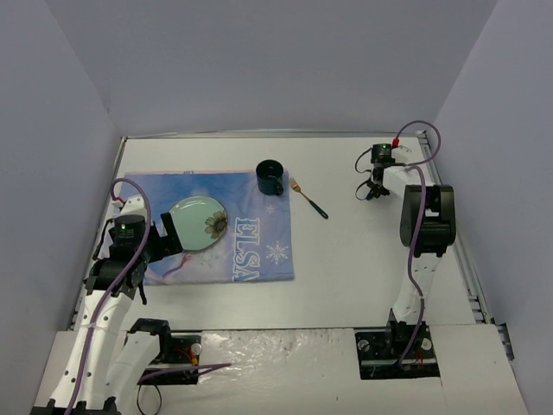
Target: Set the dinner table for one person
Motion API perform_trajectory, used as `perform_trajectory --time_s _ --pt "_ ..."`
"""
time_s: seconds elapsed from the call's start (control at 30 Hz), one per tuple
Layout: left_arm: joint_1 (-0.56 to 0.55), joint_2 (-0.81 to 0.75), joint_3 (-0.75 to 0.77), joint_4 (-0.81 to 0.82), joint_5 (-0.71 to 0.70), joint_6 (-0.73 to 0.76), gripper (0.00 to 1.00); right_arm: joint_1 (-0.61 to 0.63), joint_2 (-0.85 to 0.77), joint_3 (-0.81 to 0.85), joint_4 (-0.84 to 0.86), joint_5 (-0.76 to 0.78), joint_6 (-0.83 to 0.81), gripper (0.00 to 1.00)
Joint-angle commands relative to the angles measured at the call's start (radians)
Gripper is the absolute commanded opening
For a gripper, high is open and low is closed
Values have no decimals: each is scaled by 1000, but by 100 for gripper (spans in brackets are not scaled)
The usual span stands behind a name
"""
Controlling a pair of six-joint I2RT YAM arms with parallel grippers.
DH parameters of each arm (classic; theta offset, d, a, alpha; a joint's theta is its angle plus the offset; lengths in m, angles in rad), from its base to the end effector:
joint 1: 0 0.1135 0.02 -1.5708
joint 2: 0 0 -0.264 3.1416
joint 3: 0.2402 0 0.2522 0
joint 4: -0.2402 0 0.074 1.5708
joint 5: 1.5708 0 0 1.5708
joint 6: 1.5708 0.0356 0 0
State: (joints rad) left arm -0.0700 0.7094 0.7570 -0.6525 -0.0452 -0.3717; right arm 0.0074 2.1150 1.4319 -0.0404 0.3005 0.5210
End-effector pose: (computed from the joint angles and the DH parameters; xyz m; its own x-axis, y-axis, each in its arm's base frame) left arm 0.1514 -0.0090 0.2947 -0.5405 -0.3258 -0.7757 -0.1755 0.9454 -0.2748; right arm 0.4656 -0.0071 0.1598 -0.4672 0.4720 -0.7476 0.5158 0.8323 0.2031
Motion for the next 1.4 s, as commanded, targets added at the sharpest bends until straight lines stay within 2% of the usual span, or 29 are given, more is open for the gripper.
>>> perform_trajectory --time_s 0.0,0.07,0.33,0.53,0.63,0.87,1.1,1.37 --pt "7 -5 18 45 -9 7 97 -1 -79 -77 -29 31 -2 5" --pt "6 -8 18 45 -10 7 97 0 -116 -107 -29 29 -19 0" --pt "-1 -8 18 42 -15 5 97 80 -382 -255 -35 -11 -85 0" --pt "-10 1 25 22 -54 -6 97 320 -619 -392 -39 -38 -1 0" --pt "-15 5 28 18 -72 -10 97 472 -668 -419 -38 -18 68 0" --pt "-28 14 30 10 -85 -15 97 783 -602 -354 -25 101 217 0" --pt "-39 13 33 4 -96 -16 97 889 -410 -241 20 131 246 0" --pt "-39 13 33 4 -97 -16 97 934 -244 -195 86 94 231 0"
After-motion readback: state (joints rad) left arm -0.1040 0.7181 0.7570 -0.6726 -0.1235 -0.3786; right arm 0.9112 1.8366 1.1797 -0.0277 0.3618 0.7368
